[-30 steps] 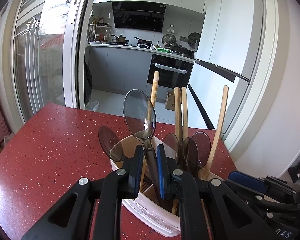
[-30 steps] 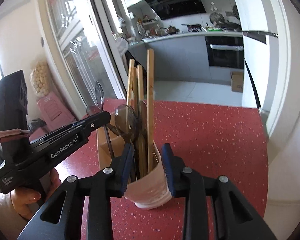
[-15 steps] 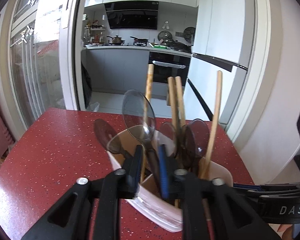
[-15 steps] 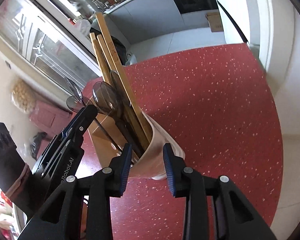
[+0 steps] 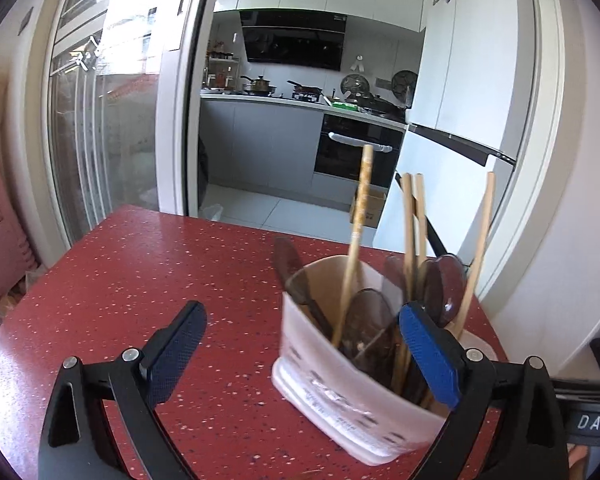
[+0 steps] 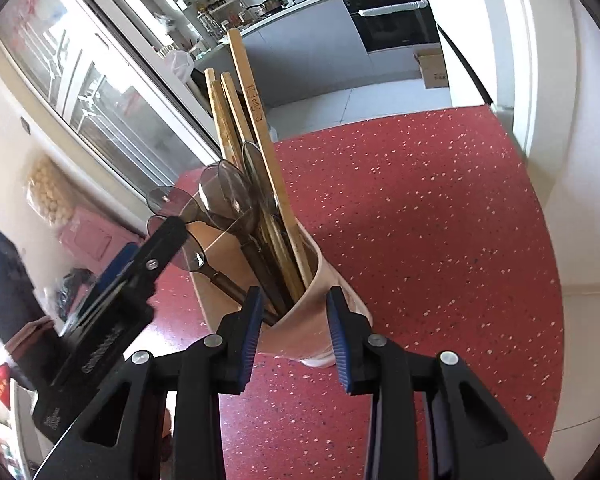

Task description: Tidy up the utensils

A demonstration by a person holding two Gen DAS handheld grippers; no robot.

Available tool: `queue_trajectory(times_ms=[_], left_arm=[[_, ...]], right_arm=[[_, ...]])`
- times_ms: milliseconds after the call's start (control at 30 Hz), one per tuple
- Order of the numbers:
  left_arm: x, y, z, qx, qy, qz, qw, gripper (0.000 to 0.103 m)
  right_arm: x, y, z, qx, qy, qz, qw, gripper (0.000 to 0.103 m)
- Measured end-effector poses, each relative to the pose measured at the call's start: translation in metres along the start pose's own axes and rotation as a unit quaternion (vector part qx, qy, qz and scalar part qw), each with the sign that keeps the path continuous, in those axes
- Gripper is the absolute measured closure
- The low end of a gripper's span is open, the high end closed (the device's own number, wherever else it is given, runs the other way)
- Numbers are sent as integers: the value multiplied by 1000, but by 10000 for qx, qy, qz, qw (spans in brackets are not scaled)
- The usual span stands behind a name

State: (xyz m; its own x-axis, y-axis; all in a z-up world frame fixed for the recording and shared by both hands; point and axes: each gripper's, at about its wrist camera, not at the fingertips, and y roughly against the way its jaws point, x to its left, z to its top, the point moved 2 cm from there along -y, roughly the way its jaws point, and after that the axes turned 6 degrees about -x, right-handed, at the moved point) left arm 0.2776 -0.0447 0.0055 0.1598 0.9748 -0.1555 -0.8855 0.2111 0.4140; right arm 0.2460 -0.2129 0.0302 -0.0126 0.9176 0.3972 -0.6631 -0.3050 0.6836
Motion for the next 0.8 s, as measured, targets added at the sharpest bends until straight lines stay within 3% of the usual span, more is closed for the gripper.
queue_trajectory(times_ms=[233,400,533,800], left_arm=[[12,-1,-9,88,81,78,9999,0],[14,-1,-14,182,72,23,9998,0],[11,8,-18,203,-55,-63,9998,0],[11,28,-33,259,-154,-61,9995,0]], right_arm=[[2,-8,11,114,459,-282,9985,68],[8,-16,17,59,1008,-427,9940,84],[6,-23,21,-22,1344,-523,9895,88],[13,-33,22,-413,2569,-945,9609,86]])
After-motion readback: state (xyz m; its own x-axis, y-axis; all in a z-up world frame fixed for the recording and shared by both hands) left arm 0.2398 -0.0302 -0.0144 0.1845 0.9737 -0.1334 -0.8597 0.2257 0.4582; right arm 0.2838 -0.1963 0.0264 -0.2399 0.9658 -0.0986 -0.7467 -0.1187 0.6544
